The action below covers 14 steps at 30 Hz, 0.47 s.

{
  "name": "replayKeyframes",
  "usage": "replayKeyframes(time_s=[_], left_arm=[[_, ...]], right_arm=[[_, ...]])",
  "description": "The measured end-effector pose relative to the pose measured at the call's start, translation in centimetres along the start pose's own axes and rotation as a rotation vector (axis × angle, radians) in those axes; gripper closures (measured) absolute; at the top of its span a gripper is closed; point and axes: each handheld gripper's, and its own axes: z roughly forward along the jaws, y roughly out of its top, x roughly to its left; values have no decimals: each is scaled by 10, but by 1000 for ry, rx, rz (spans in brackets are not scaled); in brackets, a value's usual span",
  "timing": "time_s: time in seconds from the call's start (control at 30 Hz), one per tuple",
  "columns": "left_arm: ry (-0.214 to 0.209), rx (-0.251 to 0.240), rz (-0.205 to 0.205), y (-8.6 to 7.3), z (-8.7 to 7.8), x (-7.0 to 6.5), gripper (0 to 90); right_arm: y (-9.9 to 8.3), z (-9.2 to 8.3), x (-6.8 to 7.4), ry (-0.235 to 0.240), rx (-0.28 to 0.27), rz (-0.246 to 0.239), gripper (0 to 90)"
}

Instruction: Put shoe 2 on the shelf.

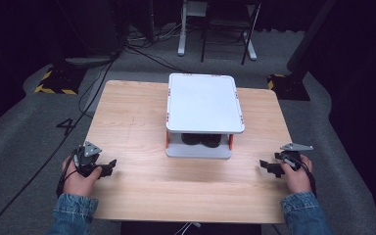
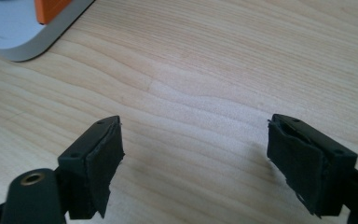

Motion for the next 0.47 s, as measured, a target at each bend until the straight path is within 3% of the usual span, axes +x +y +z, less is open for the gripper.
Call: replayKeyframes(time_s=[0.17, 0.3, 0.47], left_arm=[[-23, -4, 0, 1, 1, -4, 175], [-25, -5, 8, 1, 3, -6, 175], [-31, -9, 10, 0, 3, -8, 176]], right_arm=[[-4, 12, 7, -40, -53, -47, 175], [-3, 14, 10, -30, -56, -74, 164], [-3, 14, 11, -37, -52, -65, 150]])
